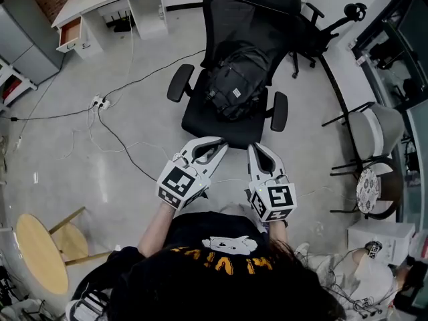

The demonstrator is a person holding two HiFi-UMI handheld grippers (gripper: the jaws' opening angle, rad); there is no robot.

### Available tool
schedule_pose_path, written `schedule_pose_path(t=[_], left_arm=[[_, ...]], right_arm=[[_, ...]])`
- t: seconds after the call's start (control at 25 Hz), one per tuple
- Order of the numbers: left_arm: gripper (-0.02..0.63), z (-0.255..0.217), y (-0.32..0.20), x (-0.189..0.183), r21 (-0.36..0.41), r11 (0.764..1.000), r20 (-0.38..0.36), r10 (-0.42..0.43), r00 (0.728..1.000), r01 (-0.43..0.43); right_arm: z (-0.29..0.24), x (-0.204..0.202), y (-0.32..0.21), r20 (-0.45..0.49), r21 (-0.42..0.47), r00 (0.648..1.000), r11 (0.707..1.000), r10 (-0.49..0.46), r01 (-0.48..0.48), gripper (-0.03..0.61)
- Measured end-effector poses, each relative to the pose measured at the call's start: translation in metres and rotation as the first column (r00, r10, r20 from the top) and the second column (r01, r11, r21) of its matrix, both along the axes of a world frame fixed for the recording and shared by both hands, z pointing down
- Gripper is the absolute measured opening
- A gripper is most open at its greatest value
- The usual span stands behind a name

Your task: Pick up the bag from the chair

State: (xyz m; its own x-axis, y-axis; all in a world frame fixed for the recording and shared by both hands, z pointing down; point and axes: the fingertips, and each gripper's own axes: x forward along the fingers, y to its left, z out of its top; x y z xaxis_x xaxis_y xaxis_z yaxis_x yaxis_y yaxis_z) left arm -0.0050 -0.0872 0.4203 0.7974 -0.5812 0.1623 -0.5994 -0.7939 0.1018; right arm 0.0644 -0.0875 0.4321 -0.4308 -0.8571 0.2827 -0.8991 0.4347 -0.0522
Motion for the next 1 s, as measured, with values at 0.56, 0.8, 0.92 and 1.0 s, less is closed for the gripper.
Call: schedule_pose_path(t=[0.56, 0.8, 0.92, 1.0], left_arm=[[0.038, 0.024, -0.031, -0.007, -0.064, 0.993, -0.014, -0.099, 0.995, 0.098], [0.038, 0.03, -0.083, 0.006, -0.055, 0.987, 0.001, -0.154, 0.988, 0.154], [0.038, 0.03, -0.113, 0.017, -0.051, 0.985, 0.012, -0.166, 0.986, 0.167], [0.038, 0.029, -0.137, 0.026, -0.045, 0.983, 0.021, -0.179, 0.984, 0.18]], right_arm=[[0.018, 0.009, -0.054, -0.003, -0.031, 0.999, 0.999, -0.045, 0.045, 0.005], [0.032, 0.032, -0.115, 0.001, -0.025, 0.996, 0.996, -0.09, 0.09, 0.006], [0.035, 0.047, -0.151, -0.007, -0.027, 0.995, 0.995, -0.099, 0.099, 0.006], [0.041, 0.058, -0.176, -0.01, -0.035, 0.994, 0.993, -0.111, 0.111, 0.006]])
